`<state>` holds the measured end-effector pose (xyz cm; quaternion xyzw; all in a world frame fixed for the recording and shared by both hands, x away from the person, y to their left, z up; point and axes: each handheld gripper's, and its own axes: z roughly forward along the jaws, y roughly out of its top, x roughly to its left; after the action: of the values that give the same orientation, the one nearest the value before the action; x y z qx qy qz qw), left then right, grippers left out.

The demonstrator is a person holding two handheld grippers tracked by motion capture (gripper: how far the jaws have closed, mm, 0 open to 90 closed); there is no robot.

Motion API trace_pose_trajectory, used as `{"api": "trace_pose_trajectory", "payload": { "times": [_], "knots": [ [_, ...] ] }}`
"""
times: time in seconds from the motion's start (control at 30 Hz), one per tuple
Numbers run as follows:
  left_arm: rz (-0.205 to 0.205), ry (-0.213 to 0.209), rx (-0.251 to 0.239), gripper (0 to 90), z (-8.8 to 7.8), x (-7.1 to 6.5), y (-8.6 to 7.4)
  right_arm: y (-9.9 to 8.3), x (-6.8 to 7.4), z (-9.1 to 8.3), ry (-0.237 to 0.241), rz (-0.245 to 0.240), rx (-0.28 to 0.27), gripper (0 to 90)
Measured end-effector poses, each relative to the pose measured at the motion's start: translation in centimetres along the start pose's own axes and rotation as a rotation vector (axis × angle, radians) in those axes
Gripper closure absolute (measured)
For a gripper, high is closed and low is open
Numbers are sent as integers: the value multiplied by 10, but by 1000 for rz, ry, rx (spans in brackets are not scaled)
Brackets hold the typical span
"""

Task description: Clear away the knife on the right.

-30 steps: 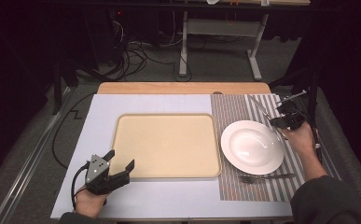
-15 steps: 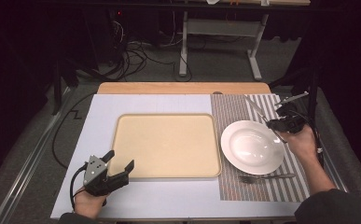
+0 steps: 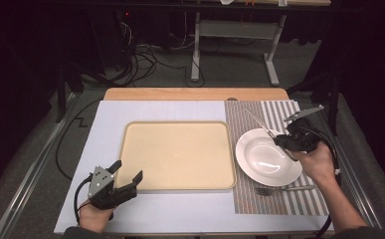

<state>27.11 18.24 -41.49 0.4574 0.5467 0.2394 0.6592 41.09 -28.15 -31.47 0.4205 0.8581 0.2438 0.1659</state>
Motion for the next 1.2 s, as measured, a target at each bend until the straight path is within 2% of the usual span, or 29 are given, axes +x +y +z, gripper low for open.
{"api": "trace_pose_trajectory", "payload": {
  "times": [0.37, 0.6, 0.87, 0.9, 1.0, 1.03, 1.13, 1.17, 1.2],
  "knots": [
    [12, -10, 4, 216, -1, -1, -1, 0, 41, 15, 106, -31, -9, 800],
    [6, -6, 3, 216, 0, 1, 0, 9, 66, 22, 159, -77, -3, 800],
    [5, -7, 4, 216, 1, 1, 0, 19, 92, 40, 200, -94, 23, 801],
    [4, -7, 2, 216, 0, 1, 0, 21, 100, 45, 206, -100, 32, 800],
    [3, -4, 1, 216, 1, 1, 1, 24, 106, 50, 214, -119, 34, 800],
    [7, -3, 5, 216, 1, 2, 0, 25, 110, 51, 219, -107, 42, 800],
    [5, -4, 8, 216, 2, 2, 0, 29, 115, 60, 234, -136, 39, 800],
    [4, -4, 8, 216, 2, 2, 0, 30, 119, 63, 235, -111, 56, 800],
    [4, -4, 9, 216, 2, 2, 0, 32, 120, 66, 237, -120, 55, 800]
  ]
}}
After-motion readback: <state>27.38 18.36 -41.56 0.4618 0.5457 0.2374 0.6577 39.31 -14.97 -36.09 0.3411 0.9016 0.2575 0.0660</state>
